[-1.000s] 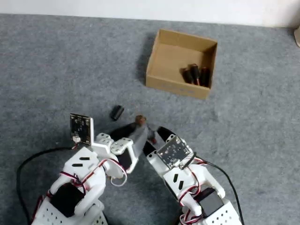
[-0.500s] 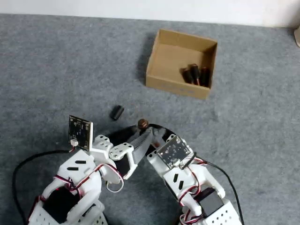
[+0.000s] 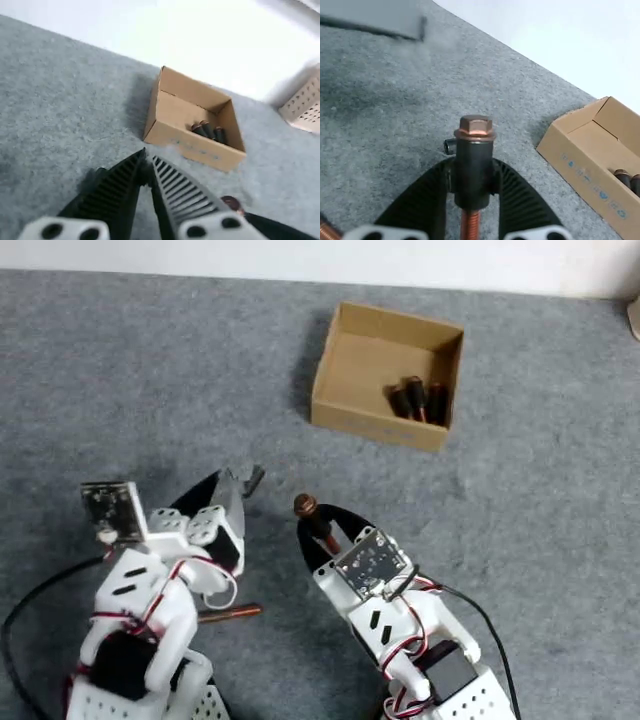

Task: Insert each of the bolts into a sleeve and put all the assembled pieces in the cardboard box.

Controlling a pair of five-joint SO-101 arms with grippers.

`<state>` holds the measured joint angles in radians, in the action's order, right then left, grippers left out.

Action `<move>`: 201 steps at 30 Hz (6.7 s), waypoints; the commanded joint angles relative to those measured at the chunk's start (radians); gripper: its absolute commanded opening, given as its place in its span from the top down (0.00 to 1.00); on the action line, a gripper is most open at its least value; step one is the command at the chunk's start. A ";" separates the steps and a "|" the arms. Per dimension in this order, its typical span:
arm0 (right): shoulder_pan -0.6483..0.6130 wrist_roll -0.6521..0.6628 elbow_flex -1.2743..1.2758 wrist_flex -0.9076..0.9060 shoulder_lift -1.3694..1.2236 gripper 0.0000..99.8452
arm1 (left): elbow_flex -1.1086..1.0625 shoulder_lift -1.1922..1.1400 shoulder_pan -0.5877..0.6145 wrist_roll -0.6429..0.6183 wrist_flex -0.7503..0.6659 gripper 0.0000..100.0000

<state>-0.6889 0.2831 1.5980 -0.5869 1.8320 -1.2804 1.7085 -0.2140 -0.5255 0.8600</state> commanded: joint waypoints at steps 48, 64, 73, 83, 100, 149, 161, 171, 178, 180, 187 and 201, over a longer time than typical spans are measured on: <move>0.507 -0.006 -1.735 0.110 -2.143 1.00 | 0.450 -1.391 0.183 0.442 -0.358 0.99; 0.542 -0.006 -2.592 -0.410 -2.747 0.92 | 0.578 -1.527 0.217 0.371 -0.292 0.99; 0.541 -0.008 -2.861 -0.673 -2.822 0.70 | 0.576 -1.526 0.199 0.433 -0.290 0.99; 0.443 -0.008 -3.404 -1.127 -2.812 0.70 | 0.476 -1.314 0.189 0.333 -0.288 0.99; 0.205 -0.078 -3.200 -1.178 -2.479 0.70 | 0.452 -1.267 0.374 0.173 -0.284 0.99; 0.246 -0.084 -3.019 -1.178 -2.443 0.70 | 0.202 -1.214 -0.443 -0.092 0.489 0.97; 0.243 -0.084 -2.962 -1.178 -2.474 0.70 | 0.159 -1.214 -0.203 -0.091 0.313 0.97; 0.248 -0.084 -2.961 -1.178 -2.476 0.70 | 0.050 -1.213 -0.087 -0.091 0.037 0.97; 0.249 -0.084 -2.959 -1.178 -2.476 0.70 | 0.125 -1.213 0.153 -0.084 -0.158 0.97; 0.249 -0.083 -2.959 -1.178 -2.476 0.70 | 0.122 -1.213 0.177 -0.084 -0.190 0.97; 0.249 -0.083 -2.959 -1.178 -2.477 0.70 | 0.090 -1.205 0.068 -0.086 -0.118 0.97; 0.249 -0.080 -2.959 -1.178 -2.477 0.70 | 0.323 -1.205 0.189 -0.086 -0.120 0.97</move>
<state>-0.4526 0.2094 -1.3326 -1.7423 -0.6536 -1.0794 0.4826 -0.0760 -0.6206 0.7480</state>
